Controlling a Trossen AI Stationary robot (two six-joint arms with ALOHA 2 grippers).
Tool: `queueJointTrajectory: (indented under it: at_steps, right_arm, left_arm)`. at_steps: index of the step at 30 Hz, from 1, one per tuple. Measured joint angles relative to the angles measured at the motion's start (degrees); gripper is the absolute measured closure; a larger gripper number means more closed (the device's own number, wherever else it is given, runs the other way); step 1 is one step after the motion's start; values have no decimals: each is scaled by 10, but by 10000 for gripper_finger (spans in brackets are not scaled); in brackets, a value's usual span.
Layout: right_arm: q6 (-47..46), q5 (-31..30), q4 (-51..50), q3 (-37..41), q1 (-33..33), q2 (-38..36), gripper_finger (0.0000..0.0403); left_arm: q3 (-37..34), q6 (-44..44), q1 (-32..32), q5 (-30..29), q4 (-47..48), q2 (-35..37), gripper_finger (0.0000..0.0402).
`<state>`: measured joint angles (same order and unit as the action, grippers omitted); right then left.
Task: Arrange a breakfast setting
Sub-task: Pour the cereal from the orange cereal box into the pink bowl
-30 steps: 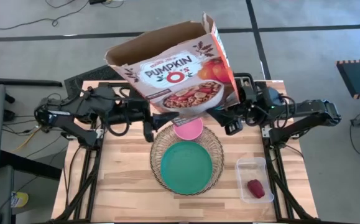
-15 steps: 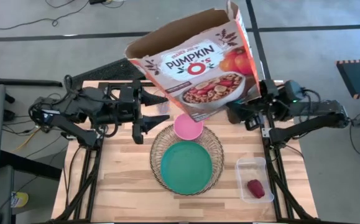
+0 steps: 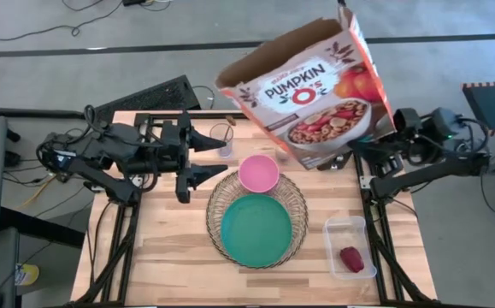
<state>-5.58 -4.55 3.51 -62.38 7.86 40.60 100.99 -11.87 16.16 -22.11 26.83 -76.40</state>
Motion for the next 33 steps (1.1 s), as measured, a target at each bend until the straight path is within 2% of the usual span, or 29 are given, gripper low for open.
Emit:
queueJointTrajectory:
  at_steps: [8,16,22,33]
  right_arm:
    - [-18,-51,-118,0,42,-66,113]
    - [-49,-53,-201,0,46,-120,113]
    - [-91,-57,-281,0,46,-152,113]
    - [-141,-56,-399,0,46,-170,113]
  left_arm:
    - [0,-21,0,-34,-1,-2,140]
    - [1,-34,0,-77,-1,-6,140]
    - [1,-48,-1,-87,-1,-16,140]
    - [1,-84,-2,-100,11,-26,140]
